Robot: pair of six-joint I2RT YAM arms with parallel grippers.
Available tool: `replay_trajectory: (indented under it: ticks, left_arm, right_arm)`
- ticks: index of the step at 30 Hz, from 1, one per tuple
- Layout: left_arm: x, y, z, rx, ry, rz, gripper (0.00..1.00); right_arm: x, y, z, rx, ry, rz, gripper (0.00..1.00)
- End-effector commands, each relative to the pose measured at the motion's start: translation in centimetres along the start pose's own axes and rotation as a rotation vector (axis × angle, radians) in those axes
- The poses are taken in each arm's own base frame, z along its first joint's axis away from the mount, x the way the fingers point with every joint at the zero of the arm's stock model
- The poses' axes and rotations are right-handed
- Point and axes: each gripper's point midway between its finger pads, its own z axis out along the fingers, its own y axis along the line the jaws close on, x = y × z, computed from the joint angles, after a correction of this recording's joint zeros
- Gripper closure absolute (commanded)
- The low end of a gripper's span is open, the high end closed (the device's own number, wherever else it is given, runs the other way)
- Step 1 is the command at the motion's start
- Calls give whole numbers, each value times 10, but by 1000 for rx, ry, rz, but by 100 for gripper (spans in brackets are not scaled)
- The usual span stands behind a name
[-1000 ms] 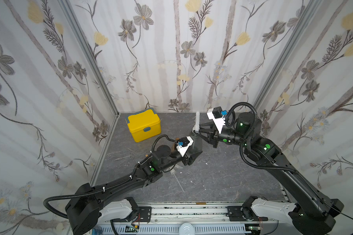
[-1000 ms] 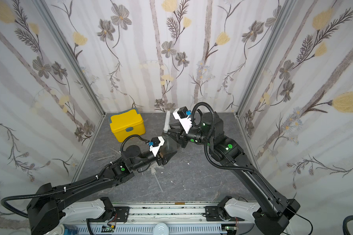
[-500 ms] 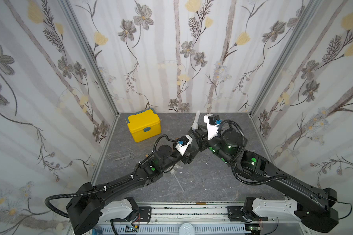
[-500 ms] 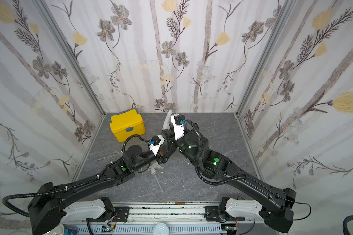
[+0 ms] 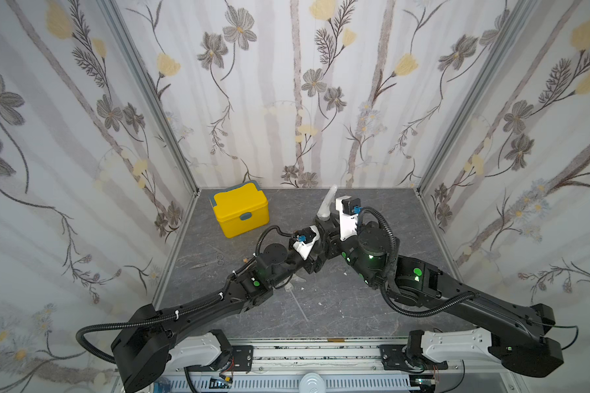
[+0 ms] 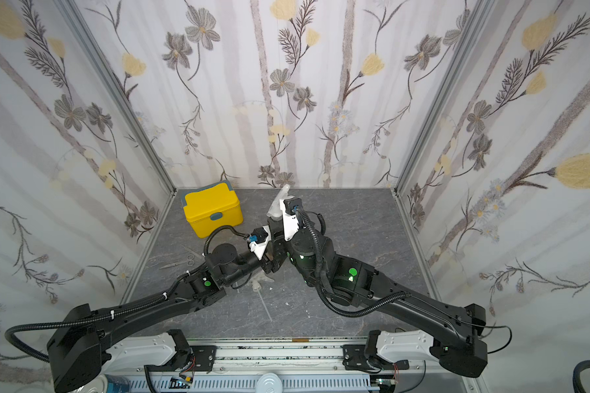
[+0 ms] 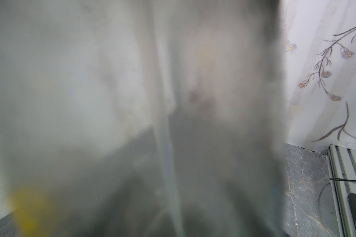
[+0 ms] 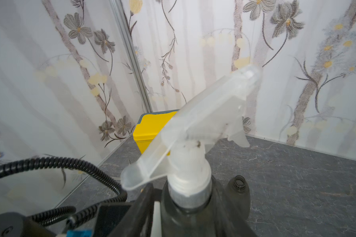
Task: Attach spray nozzles to spray bottles
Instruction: Screw the spray nozzle on the spray bottle.
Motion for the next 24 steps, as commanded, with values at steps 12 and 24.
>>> replay_trajectory:
  ticks: [12, 24]
  left_arm:
    - [-21, -23, -5, 145, -79, -7, 26]
    - [-24, -46, -9, 284, -60, -20, 27]
  right_arm:
    - [-12, -10, -68, -438, 19, -155, 35]
    - [-32, -25, -45, -638, -1, -257, 14]
